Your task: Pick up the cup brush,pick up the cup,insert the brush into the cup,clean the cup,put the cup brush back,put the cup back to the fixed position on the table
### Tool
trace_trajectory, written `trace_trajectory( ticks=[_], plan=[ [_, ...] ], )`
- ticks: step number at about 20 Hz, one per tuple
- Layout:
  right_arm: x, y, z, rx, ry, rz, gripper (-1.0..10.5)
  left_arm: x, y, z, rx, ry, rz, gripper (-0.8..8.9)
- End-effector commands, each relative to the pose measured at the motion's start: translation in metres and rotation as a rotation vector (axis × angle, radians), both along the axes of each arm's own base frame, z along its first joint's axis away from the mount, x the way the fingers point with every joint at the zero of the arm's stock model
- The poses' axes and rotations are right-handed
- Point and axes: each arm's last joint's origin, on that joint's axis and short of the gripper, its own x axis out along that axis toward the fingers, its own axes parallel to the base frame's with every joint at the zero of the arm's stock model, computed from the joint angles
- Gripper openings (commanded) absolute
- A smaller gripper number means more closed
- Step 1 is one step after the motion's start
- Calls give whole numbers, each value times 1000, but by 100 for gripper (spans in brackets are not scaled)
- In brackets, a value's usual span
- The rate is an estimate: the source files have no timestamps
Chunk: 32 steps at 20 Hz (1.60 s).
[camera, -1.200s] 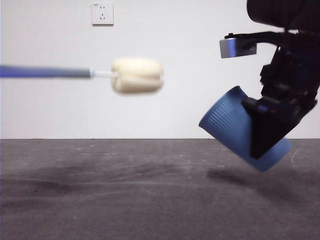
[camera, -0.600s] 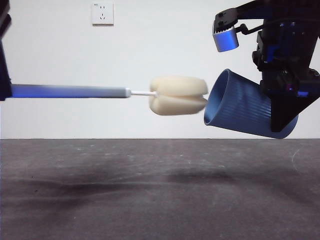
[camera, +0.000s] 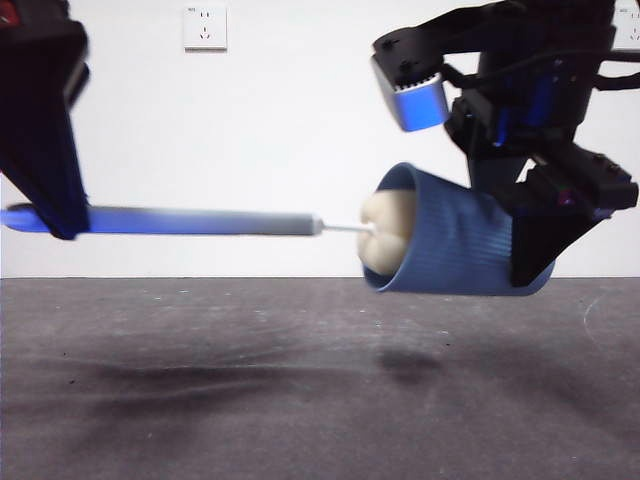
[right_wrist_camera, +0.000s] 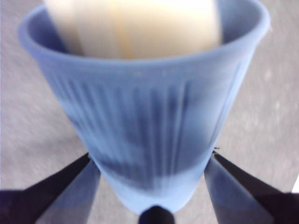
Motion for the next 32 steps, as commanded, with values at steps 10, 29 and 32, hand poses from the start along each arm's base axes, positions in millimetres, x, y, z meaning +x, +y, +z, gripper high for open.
trace_trajectory(
  ticks=[10, 29, 32],
  plan=[
    [-15, 29, -13, -27, -15, 110, -13, 4, -16, -12, -43, 39, 55, -9],
    [-18, 33, -12, -36, -56, 102, -13, -22, 16, 4, 60, 87, 89, -9],
    [-21, 36, -12, -30, -61, 118, -13, -5, -6, -12, 24, 106, 71, -9]
  ],
)
